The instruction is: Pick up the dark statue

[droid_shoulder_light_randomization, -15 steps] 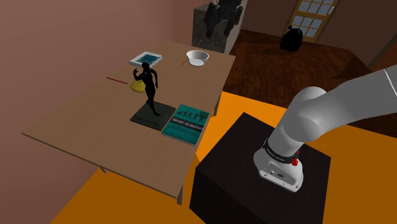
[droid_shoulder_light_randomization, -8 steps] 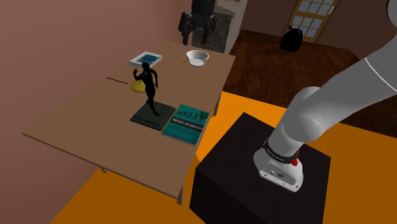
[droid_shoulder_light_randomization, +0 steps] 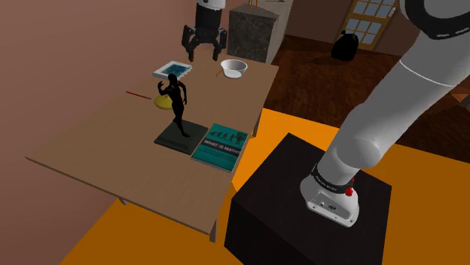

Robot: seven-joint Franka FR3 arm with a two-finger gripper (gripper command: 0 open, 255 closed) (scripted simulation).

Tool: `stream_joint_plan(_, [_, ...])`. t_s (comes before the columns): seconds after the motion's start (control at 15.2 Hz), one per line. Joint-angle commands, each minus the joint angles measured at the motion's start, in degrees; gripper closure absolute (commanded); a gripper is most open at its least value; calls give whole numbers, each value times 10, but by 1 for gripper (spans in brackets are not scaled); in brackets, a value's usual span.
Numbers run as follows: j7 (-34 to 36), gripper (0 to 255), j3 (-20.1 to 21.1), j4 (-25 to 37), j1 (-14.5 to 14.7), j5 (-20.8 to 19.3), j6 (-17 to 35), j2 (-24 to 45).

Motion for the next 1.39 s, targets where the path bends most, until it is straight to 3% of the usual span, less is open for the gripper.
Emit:
stream_joint_plan(0.0, [14,0,5,36,3,2,7,46])
stream_joint_plan(0.59, [68,0,16,232,21,7,-1,253])
stream_joint_plan(1.19, [61,0,16,186,21,8,53,261])
stream_joint_plan(1.25, [61,255,16,187,21,8,53,262])
stream_joint_plan(1.32, [61,255,16,187,21,8,53,262])
